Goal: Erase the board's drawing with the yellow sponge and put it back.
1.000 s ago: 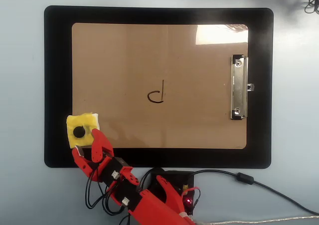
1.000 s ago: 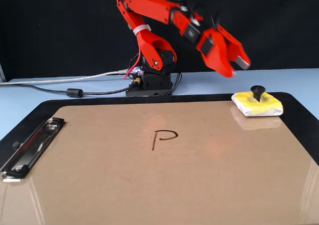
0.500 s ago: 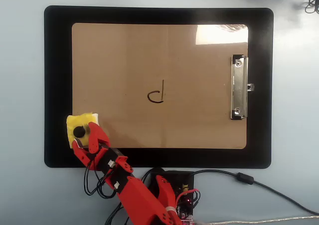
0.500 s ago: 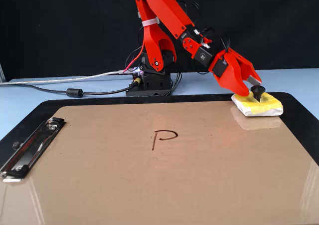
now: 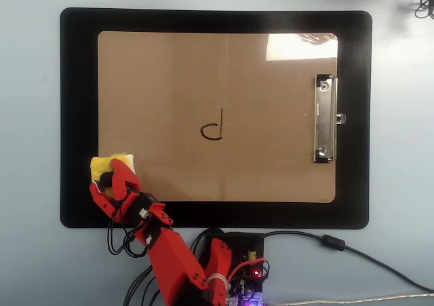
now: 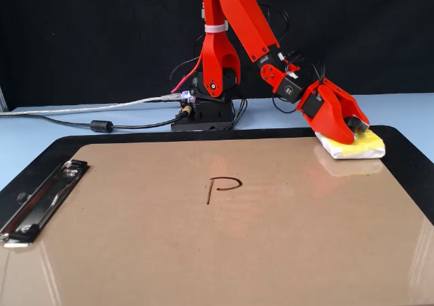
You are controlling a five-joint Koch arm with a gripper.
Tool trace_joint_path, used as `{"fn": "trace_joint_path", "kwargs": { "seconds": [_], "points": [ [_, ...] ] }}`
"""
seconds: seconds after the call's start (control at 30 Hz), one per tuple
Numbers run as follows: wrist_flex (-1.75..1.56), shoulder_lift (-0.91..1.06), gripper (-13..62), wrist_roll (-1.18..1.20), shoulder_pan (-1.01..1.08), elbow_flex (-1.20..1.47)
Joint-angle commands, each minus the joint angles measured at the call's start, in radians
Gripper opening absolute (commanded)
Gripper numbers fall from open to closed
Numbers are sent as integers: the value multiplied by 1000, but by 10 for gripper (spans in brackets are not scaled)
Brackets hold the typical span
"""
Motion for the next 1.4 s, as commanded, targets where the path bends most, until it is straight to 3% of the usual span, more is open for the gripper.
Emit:
{"fn": "trace_joint_path", "kwargs": {
  "seconds": [0.0,0.2,0.3,0.5,0.63,0.87,1.03,1.37],
  "points": [
    [-84,15,229,-3,-11,-18],
    [-86,23,131,6,8,25],
    [-92,46,-76,6,38,52],
    [-94,84,-81,0,86,54],
    [38,255,-81,-8,130,51],
    [997,772,-81,6,466,-71],
    [1120,765,-81,28,891,-144],
    [813,540,-81,101,1115,-91]
  ]
}}
